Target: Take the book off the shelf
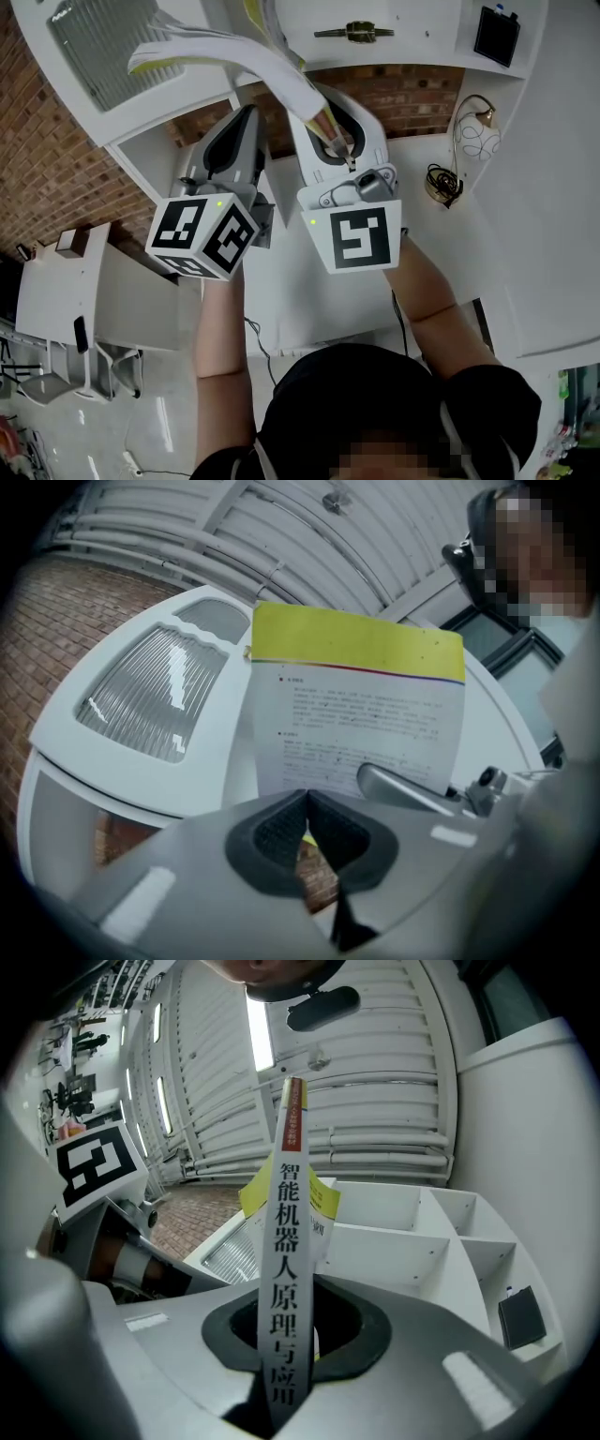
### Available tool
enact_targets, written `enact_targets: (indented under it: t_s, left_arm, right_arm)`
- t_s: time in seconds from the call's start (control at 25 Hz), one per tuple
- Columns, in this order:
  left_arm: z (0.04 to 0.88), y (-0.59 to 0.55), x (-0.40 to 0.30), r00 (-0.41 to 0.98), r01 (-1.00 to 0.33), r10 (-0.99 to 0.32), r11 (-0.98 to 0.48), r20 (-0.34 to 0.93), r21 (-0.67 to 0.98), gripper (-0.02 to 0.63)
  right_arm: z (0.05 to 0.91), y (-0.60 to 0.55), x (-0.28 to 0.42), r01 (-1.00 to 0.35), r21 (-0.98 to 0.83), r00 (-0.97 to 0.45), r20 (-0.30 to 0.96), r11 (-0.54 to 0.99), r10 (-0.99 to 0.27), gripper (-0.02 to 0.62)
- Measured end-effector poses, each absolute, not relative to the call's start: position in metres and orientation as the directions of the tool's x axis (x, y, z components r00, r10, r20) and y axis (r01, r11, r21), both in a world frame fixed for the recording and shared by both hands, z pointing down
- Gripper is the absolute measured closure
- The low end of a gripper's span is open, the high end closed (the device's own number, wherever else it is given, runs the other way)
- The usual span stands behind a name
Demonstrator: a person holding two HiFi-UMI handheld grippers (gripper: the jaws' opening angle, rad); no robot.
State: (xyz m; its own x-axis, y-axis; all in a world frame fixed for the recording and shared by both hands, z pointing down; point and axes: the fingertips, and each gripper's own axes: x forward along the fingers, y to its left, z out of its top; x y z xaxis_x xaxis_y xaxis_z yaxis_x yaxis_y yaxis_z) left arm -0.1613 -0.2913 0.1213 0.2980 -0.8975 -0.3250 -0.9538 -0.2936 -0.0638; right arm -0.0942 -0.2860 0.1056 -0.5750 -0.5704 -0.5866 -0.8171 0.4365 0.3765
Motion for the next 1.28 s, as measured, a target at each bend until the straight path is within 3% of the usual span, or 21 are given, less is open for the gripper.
enact_targets:
  t_s: [0.84, 1.28]
  left_arm:
    - [0.239, -0.263, -0.17, 0.224, -0.974, -0.961, -0.227, -0.164, 0.001, 0.6]
    - [0.303, -0.23, -0.183, 0.172, -0.974, -0.972, -0.192, -0.163, 0.117, 0.6]
  right_arm:
    - [0.239, -0.269, -0.101, -0.687, 0.316, -0.726, -0.314, 0.654, -0.611, 0.529]
    - [0.308, -0.253, -0.109, -0.627, 0.28, -0.778, -0.177, 0.727, -0.603, 0.529]
